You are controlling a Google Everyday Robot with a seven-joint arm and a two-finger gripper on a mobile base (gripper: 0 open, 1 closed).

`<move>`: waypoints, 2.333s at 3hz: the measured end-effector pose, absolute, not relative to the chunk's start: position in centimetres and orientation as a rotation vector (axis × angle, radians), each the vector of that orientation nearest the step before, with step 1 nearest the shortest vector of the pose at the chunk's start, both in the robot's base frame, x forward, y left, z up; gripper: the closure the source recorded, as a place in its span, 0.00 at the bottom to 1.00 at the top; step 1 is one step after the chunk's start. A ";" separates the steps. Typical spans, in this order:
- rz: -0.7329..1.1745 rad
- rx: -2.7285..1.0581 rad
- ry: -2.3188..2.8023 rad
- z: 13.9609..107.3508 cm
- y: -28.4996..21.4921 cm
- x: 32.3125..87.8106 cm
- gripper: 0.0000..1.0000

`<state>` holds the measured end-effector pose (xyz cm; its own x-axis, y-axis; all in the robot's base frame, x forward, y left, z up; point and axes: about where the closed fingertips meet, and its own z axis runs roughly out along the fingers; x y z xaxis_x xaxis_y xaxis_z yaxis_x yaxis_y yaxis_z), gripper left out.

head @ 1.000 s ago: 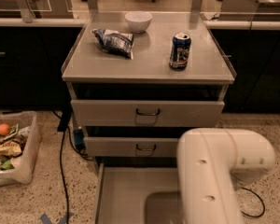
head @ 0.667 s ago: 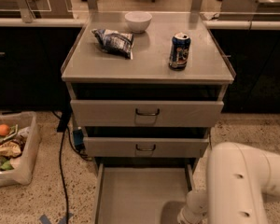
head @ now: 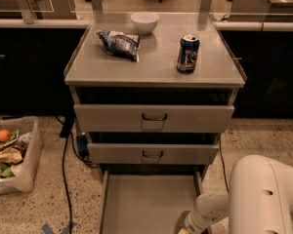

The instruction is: Close bottom drawer

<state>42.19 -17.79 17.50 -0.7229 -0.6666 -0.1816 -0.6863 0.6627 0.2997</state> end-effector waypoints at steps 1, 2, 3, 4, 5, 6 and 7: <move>0.543 -1.146 2.813 17.5 -17.8 42.2 0.15; 0.543 -1.146 2.813 17.5 -17.8 42.2 0.00; 0.543 -1.146 2.813 17.5 -17.8 42.2 0.19; 0.543 -1.146 2.813 17.5 -17.8 42.2 0.42; 0.543 -1.146 2.813 17.5 -17.8 42.2 0.66; 0.543 -1.146 2.813 17.5 -17.8 42.2 0.88; 0.543 -1.146 2.813 17.5 -17.8 42.2 1.00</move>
Offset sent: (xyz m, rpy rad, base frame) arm 0.0000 0.0000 0.0000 0.0000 0.0000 0.0000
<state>42.18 -17.79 17.49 -0.7229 -0.6667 -0.1815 -0.6863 0.6626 0.2999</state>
